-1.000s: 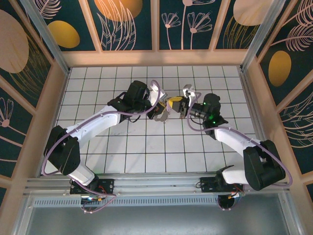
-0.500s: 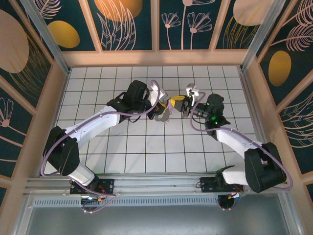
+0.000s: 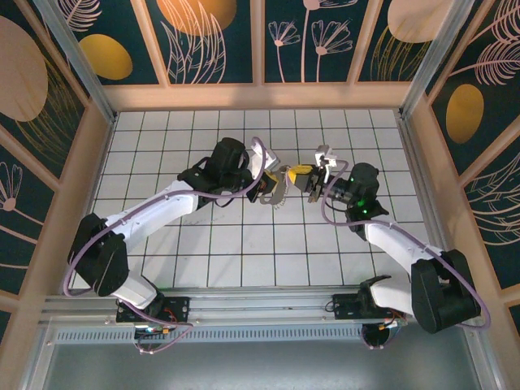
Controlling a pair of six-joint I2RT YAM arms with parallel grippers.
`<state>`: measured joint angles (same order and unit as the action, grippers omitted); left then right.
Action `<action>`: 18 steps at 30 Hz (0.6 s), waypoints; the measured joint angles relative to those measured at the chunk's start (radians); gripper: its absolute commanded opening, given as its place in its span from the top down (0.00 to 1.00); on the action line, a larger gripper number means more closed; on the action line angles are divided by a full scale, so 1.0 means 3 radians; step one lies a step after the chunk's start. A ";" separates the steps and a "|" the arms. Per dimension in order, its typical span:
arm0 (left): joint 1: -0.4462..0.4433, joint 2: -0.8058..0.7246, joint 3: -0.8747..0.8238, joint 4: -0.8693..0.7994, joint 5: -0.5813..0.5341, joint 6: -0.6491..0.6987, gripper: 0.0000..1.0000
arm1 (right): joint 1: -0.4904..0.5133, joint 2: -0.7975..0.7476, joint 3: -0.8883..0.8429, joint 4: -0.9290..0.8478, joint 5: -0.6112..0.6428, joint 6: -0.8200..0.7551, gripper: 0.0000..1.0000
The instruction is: Put the keys on the keyring
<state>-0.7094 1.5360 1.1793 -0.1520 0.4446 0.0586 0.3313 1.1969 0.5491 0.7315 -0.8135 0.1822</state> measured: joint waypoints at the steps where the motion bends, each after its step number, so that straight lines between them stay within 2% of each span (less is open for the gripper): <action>1: 0.0000 -0.0019 -0.0014 0.0001 0.0001 -0.0005 1.00 | -0.0008 -0.0013 -0.0022 0.0006 -0.0020 0.0001 1.00; 18: -0.0011 -0.0038 -0.0052 0.0106 0.0031 -0.0037 1.00 | -0.0018 -0.0055 -0.0060 0.0079 -0.0060 0.0028 1.00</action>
<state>-0.7128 1.5246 1.1637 -0.1204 0.4538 0.0475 0.3260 1.1805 0.5312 0.7551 -0.8314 0.1905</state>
